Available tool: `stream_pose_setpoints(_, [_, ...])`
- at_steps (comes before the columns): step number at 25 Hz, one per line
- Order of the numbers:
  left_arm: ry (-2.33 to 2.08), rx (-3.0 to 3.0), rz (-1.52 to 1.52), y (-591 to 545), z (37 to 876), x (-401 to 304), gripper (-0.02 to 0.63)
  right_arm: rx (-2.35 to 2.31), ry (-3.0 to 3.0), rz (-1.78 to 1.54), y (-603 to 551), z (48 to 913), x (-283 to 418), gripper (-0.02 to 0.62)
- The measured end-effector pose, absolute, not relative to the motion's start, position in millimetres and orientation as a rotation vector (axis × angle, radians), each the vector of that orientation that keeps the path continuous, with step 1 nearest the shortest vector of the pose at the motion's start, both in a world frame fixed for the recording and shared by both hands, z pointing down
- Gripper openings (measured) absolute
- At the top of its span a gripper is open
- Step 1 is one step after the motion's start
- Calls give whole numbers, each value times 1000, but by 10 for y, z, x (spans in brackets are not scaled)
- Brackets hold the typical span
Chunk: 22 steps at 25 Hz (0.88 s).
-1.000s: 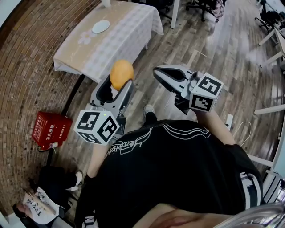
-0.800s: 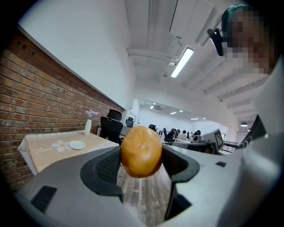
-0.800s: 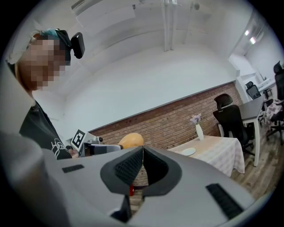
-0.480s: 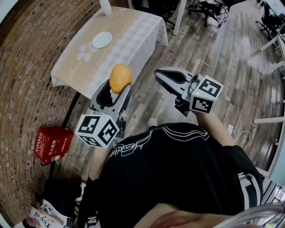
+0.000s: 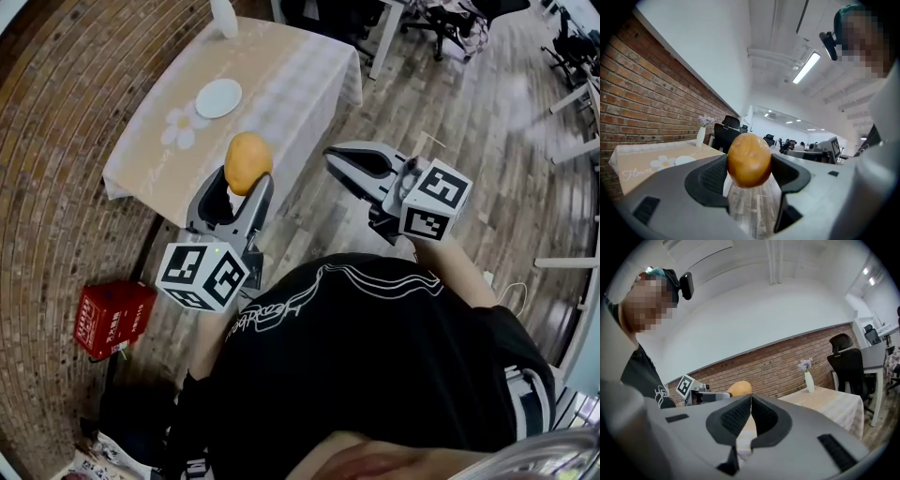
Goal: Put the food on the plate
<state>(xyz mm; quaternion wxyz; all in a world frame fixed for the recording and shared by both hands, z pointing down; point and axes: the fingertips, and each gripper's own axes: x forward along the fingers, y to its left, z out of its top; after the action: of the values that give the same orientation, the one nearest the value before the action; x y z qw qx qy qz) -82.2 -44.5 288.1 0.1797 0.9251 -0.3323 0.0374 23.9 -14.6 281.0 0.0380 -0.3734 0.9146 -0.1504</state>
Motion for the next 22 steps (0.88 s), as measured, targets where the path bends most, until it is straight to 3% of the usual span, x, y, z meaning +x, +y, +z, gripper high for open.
stream_pose_setpoints(22, [-1155,2489,161,-1506,3172,-947,293,-931,2872,-569,-1450,3028,144,-3])
